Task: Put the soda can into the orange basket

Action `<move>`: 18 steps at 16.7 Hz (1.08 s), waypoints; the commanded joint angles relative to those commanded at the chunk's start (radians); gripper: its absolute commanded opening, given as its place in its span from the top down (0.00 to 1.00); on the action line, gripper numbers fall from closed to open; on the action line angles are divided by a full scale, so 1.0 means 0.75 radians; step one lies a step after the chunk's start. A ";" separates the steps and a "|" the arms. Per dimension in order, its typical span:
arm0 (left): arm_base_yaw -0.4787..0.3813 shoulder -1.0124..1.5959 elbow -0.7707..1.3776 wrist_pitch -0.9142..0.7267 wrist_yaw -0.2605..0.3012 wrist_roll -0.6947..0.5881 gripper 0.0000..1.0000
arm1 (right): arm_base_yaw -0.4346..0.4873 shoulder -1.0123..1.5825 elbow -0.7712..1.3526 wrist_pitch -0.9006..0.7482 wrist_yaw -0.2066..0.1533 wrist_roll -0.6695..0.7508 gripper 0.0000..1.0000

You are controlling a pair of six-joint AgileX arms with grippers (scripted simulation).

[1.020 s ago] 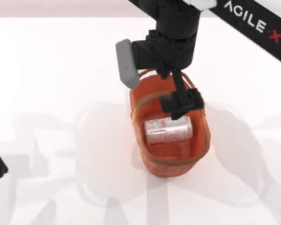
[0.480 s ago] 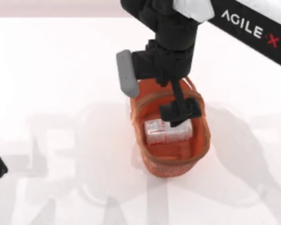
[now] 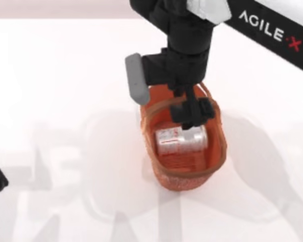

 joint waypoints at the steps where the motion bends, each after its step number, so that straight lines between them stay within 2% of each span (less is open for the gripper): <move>1: 0.000 0.000 0.000 0.000 0.000 0.000 0.00 | 0.000 0.000 0.000 0.000 0.000 0.000 0.53; 7: 0.000 0.000 0.000 0.000 0.000 0.000 0.00 | 0.000 0.000 0.000 0.000 0.000 0.000 0.98; 18: 0.000 0.000 0.000 0.000 0.000 0.000 0.00 | 0.000 0.000 0.000 0.000 0.000 0.000 1.00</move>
